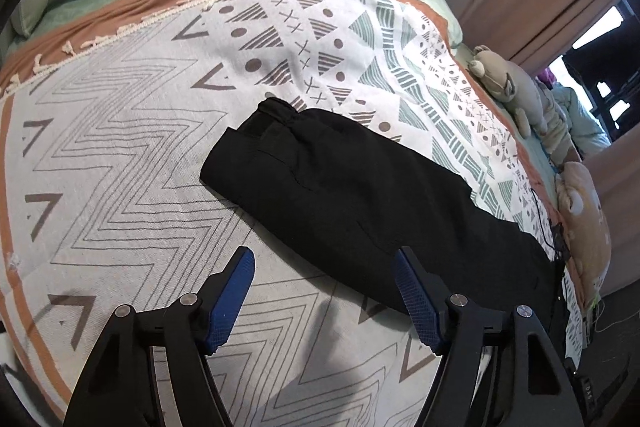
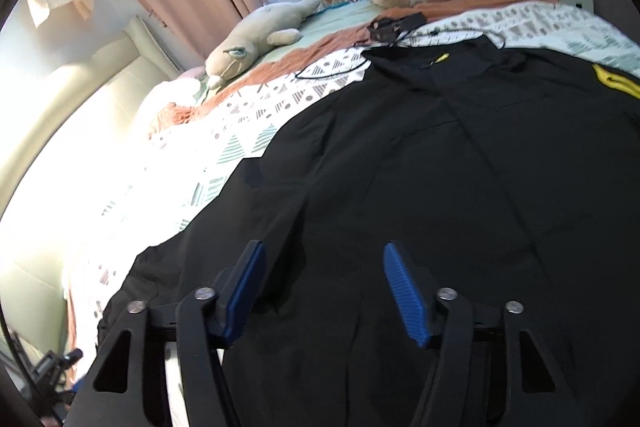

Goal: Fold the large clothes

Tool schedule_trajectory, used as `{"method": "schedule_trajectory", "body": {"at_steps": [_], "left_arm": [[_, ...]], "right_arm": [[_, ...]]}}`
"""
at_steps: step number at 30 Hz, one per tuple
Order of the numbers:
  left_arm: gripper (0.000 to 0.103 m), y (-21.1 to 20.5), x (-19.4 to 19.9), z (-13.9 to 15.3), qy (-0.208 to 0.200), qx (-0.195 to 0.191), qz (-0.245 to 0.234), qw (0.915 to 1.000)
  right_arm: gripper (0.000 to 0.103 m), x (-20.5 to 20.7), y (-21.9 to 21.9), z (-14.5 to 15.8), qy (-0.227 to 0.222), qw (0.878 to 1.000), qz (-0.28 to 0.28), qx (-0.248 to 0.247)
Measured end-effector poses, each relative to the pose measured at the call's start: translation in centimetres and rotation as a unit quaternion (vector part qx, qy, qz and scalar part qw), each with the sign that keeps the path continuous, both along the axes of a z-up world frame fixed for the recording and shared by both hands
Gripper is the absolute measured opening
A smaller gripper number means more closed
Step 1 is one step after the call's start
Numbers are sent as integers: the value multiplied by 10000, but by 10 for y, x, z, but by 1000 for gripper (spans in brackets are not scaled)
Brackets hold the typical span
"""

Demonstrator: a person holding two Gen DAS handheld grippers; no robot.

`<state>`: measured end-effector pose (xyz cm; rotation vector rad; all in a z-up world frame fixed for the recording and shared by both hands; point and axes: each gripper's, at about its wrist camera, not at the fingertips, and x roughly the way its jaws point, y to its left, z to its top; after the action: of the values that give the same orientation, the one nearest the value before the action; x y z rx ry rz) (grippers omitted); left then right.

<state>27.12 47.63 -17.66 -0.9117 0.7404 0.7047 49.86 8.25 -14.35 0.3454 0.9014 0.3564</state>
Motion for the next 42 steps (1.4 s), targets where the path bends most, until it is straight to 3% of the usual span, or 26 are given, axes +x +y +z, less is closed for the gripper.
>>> {"method": "schedule_trajectory", "body": {"at_steps": [5, 7, 10, 13, 20, 25, 29, 31, 34, 36, 42], "left_arm": [[71, 17, 19, -31, 113, -359, 188, 9991], [37, 23, 23, -39, 218, -348, 276, 9988], [14, 28, 23, -35, 202, -246, 400, 9987], [7, 26, 22, -12, 134, 170, 443, 9988], [2, 10, 33, 57, -406, 774, 120, 9961], [1, -11, 50, 108, -784, 1067, -162, 9911], [1, -38, 65, 156, -1131, 1258, -420, 9847], [1, -55, 71, 177, -1274, 1374, -587, 9805], [1, -85, 85, 211, -1494, 1544, -883, 9726], [1, -103, 94, 229, -1624, 1584, -1052, 9682], [1, -160, 121, 274, -1874, 1802, -1570, 9528]], "right_arm": [[39, 27, -5, -25, 377, 9952, -153, 894], [34, 36, -4, -34, 489, 9922, -148, 1134], [30, 50, 3, -47, 672, 9856, -68, 1548], [30, 65, 11, -61, 829, 9821, -114, 1687], [30, 96, 30, -103, 1359, 9735, 87, 1835], [38, 93, 20, -97, 1499, 9600, 217, 2354], [54, 73, -4, -71, 1183, 9594, 119, 2557], [56, 59, -17, -55, 1030, 9606, 69, 2581], [61, 46, -32, -29, 784, 9683, 167, 2365], [71, 38, -49, -9, 584, 9759, 102, 2100], [75, 8, -116, 6, 331, 9813, -529, 1821]]}}
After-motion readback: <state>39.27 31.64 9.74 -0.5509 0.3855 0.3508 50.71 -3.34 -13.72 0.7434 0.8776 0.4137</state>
